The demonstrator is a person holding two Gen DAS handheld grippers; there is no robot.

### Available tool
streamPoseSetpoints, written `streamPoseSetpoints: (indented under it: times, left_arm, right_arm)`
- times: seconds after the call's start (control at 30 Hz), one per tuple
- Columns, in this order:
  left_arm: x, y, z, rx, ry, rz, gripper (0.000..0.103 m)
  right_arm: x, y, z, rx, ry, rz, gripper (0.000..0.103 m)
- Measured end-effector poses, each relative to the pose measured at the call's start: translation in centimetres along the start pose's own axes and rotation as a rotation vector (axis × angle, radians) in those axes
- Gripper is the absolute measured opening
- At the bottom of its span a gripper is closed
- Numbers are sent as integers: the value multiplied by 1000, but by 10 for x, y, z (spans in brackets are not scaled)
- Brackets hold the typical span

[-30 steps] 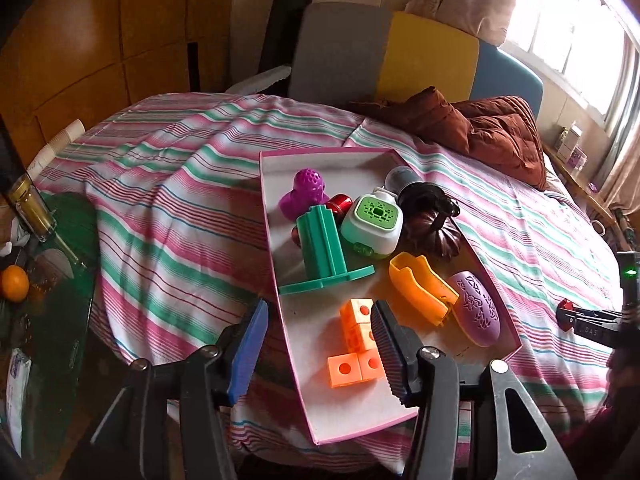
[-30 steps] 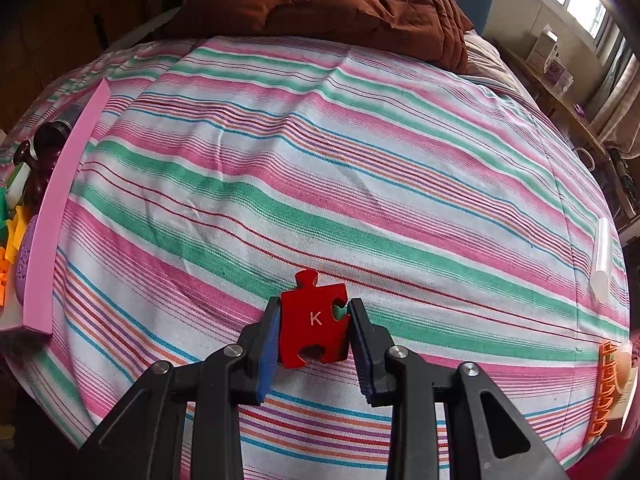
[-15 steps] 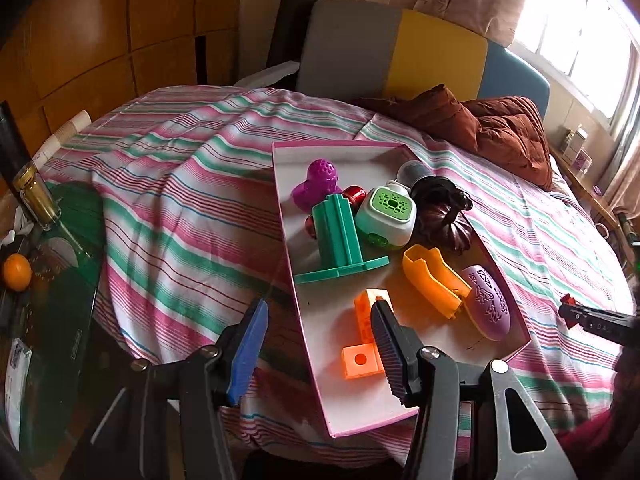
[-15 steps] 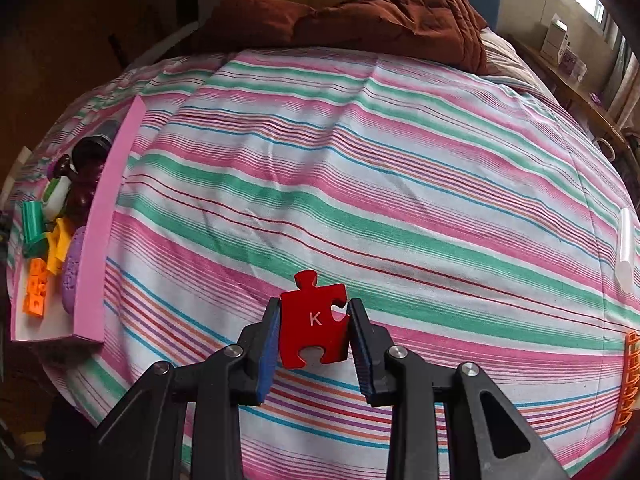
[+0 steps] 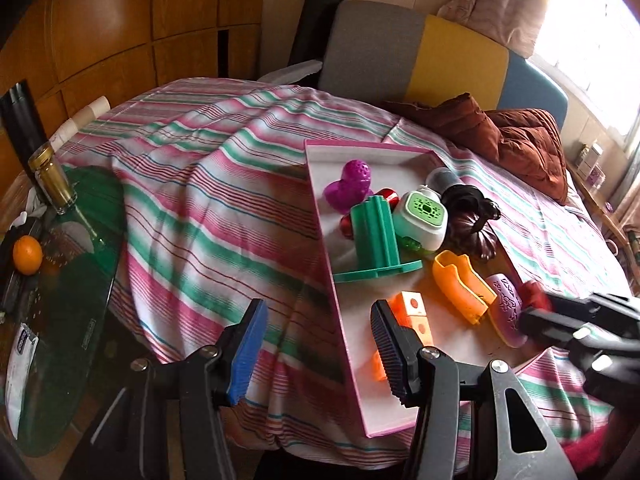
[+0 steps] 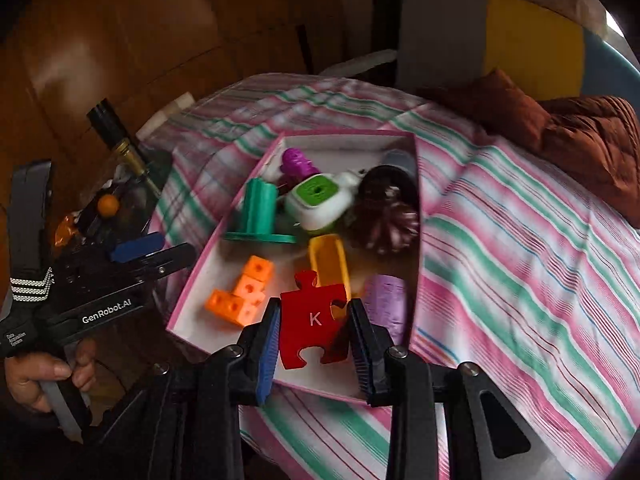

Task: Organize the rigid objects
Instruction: 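Carry the red K puzzle piece into the tray and release with right gripper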

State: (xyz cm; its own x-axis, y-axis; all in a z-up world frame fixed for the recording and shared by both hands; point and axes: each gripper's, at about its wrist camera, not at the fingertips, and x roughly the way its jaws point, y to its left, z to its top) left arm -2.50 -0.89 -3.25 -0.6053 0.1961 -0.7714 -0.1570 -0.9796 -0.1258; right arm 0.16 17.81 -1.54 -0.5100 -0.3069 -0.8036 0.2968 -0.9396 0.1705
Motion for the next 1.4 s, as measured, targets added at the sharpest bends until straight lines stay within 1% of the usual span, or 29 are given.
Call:
streamPoseSetpoints:
  times: [0.07, 0.13, 0.27, 0.37, 0.47, 0.57, 0.63, 0.7, 0.87, 0.97, 1.07, 1.13, 1.23, 1.33, 1.4]
  left_arm:
    - [-1, 2, 0, -2, -2, 4, 55]
    - [-1, 5, 0, -6, -7, 8, 58]
    - [0, 7, -1, -11, 0, 11, 58]
    - [1, 7, 0, -12, 1, 12, 58]
    - [0, 8, 0, -14, -5, 17, 61]
    - [-2, 9, 0, -18, -9, 25, 63]
    - [-4, 9, 0, -21, -14, 33, 67]
    - [-6, 9, 0, -22, -26, 46, 75]
    - [-12, 8, -1, -25, -43, 55, 79]
    - [-16, 6, -1, -26, -53, 58, 87]
    - [-22, 2, -2, -30, -77, 72, 102]
    - [-27, -1, -3, -32, -94, 79, 103]
    - [-32, -7, -3, -26, -112, 92, 103]
    - [-35, -14, -3, -21, -107, 148, 103]
    - [-36, -17, -5, -15, -114, 162, 103]
  right_arm:
    - [17, 13, 3, -31, 28, 12, 32]
    - [33, 17, 3, -27, 63, 21, 32]
    - [59, 17, 1, -11, 115, -10, 32]
    - [65, 18, -2, -5, 126, -25, 34]
    - [68, 18, -3, -13, 132, -42, 37]
    - [65, 19, -4, -12, 134, -42, 38]
    - [62, 18, -5, -10, 122, -39, 39]
    - [56, 17, -5, -7, 101, -34, 41]
    - [40, 12, -6, 41, 42, -49, 42]
    - [28, 9, -5, 76, -10, -84, 42]
    - [12, 8, -3, 103, -74, -157, 43]
    - [4, 7, -1, 118, -110, -193, 43]
    - [-2, 5, 2, 136, -143, -217, 43]
    - [-2, 4, 4, 143, -142, -228, 43]
    - [-1, 4, 4, 148, -139, -228, 43]
